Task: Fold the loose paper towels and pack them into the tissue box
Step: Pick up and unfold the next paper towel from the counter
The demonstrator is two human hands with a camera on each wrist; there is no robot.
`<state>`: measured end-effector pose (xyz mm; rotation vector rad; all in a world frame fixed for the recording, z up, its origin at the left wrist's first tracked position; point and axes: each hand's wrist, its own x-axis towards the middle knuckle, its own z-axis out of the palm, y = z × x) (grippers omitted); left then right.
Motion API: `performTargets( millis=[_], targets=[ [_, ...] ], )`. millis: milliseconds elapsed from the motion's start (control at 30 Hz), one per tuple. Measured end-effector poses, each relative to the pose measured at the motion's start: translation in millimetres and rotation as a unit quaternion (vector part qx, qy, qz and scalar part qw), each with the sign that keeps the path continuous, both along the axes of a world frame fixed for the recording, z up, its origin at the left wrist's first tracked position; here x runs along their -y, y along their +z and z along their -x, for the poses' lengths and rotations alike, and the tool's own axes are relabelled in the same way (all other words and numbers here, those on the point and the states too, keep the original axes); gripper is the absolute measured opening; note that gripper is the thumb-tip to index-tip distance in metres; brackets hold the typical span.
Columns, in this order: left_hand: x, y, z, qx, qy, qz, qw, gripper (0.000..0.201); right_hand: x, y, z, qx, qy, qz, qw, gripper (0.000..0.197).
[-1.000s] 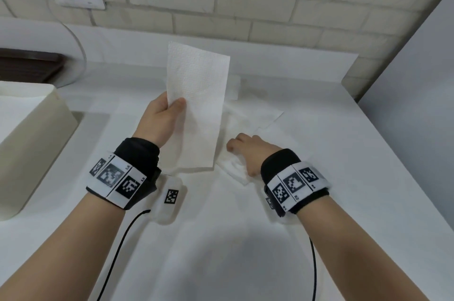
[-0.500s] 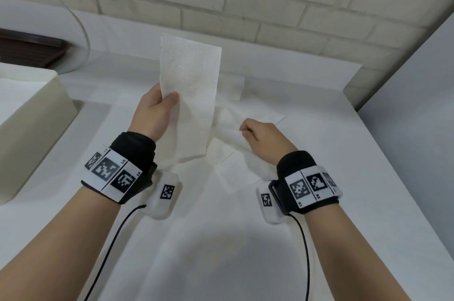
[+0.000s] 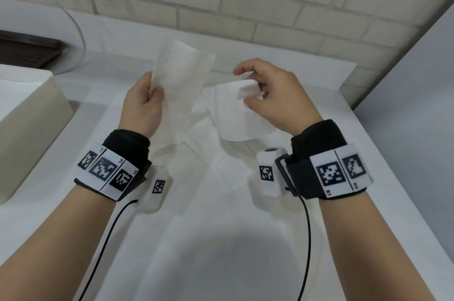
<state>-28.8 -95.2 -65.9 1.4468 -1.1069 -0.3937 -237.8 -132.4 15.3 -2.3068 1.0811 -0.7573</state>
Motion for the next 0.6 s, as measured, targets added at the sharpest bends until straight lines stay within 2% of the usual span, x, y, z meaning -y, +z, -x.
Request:
performTargets(
  millis=[67,167,267,333,467,600],
  targets=[
    [1,0,-1,0.011,-0.001,-0.003,1.0,0.016,-3,4,-4,-0.003,0.024,-0.005,1.0,0.032],
    [0,2,-2,0.025,-0.009,-0.004,1.0,0.016,-7,10,-9,-0.016,0.103,-0.073,0.992,0.025],
    [-4,4,-1,0.015,-0.069,-0.02,0.997,0.017,-10,15,-10,-0.026,0.16,-0.099,0.982,0.016],
    [-9,7,2,0.005,-0.13,-0.039,0.991,0.018,-8,19,-11,-0.02,0.148,-0.066,0.987,0.007],
    [-22,17,15,-0.055,-0.24,-0.074,0.966,0.022,-2,22,-15,0.001,0.084,0.036,0.996,0.001],
    [-28,22,26,-0.093,-0.3,-0.089,0.945,0.022,5,23,-20,0.0,0.068,0.007,0.998,0.002]
  ],
)
